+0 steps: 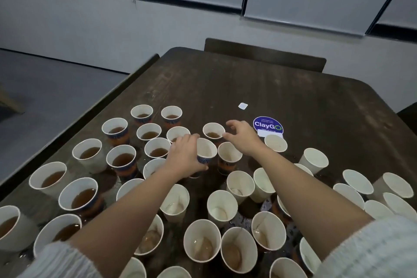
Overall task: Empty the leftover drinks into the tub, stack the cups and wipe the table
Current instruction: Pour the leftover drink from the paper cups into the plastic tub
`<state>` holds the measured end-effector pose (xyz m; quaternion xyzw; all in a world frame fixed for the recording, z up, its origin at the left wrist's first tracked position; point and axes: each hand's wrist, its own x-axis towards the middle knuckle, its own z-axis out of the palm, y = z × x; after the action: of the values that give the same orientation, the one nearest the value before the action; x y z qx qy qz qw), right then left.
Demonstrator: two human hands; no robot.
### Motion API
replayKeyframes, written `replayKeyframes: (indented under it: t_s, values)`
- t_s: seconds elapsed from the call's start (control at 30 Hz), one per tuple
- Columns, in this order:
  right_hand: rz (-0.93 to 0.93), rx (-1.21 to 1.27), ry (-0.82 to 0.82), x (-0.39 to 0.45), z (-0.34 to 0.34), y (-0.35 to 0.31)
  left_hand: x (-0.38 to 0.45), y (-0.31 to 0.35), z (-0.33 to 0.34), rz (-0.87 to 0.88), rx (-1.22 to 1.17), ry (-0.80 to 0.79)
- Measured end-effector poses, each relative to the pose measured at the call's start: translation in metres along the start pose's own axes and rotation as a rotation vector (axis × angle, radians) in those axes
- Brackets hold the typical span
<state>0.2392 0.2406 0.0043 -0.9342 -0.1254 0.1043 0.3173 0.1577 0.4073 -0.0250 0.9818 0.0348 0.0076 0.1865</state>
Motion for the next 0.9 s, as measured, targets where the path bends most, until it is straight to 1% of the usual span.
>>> replayKeyframes:
  t_s: [0.1, 0.2, 0.3, 0.37, 0.47, 0.67, 0.8, 0.9]
  values:
    - [0.037, -0.155, -0.088, 0.017, 0.012, 0.005, -0.001, -0.004, 0.013, 0.082, 0.209, 0.024]
    - [0.029, -0.233, -0.152, 0.032, 0.027, 0.005, 0.000, -0.011, 0.025, 0.125, 0.377, 0.041]
    - [0.008, -0.285, -0.186, 0.048, 0.038, 0.002, 0.004, -0.019, 0.030, 0.105, 0.453, -0.042]
    - [-0.001, -0.321, -0.209, 0.057, 0.043, 0.001, 0.007, -0.024, 0.031, 0.097, 0.473, -0.075]
    - [0.001, -0.348, -0.224, 0.068, 0.049, -0.002, 0.009, -0.030, 0.033, 0.101, 0.464, -0.078]
    - [0.027, -0.413, -0.106, 0.077, 0.066, -0.001, 0.010, -0.040, 0.037, 0.113, 0.463, -0.070]
    - [0.096, -0.329, -0.073, 0.077, 0.069, 0.002, 0.012, -0.042, 0.039, 0.112, 0.415, -0.092]
    - [0.096, -0.293, -0.070, 0.075, 0.069, 0.002, 0.012, -0.039, 0.038, 0.102, 0.381, -0.125]
